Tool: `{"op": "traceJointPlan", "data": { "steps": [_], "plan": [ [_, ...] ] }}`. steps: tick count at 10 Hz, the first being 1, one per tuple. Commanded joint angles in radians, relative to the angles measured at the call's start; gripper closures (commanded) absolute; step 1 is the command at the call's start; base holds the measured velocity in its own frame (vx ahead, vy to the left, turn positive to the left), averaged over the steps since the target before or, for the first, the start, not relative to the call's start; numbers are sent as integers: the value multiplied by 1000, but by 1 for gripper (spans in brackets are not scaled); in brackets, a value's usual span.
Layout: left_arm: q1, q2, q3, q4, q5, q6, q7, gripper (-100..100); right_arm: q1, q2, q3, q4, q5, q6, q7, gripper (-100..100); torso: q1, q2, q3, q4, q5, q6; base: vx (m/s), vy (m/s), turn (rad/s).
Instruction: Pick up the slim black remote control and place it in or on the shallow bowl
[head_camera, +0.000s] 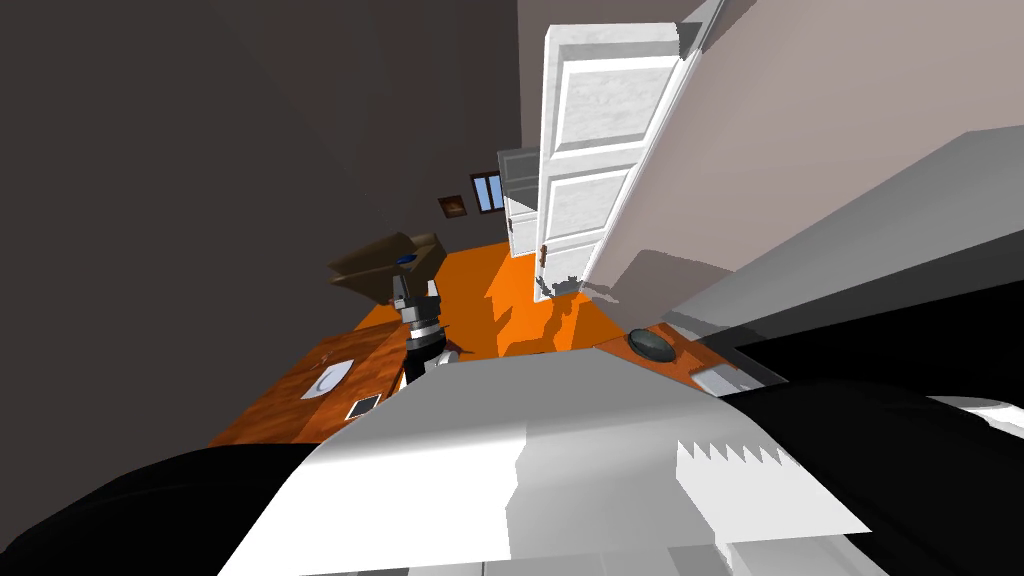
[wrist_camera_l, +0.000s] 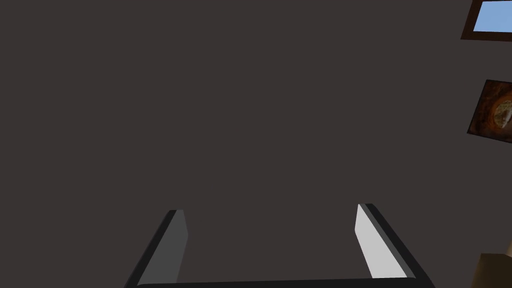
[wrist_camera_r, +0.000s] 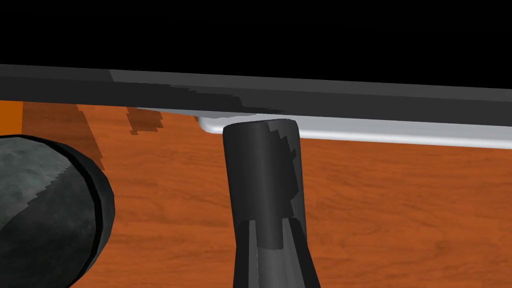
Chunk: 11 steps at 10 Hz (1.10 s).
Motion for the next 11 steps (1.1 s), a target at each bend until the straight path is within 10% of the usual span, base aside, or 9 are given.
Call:
{"op": "traceJointPlan", "data": {
  "steps": [1, 11],
  "plan": [
    [0, 0, 0, 0, 0, 0, 0, 0, 50, -45, -14, -50, -10, -50, -50, 100, 0, 0, 0, 0, 0, 0, 19, 27, 24],
    [0, 0, 0, 0, 0, 0, 0, 0, 145, -96, 17, -179, -84, 0, -165, 100, -13, -27, -14, -2, 27, -26, 55, -4, 41]
  ]
}}
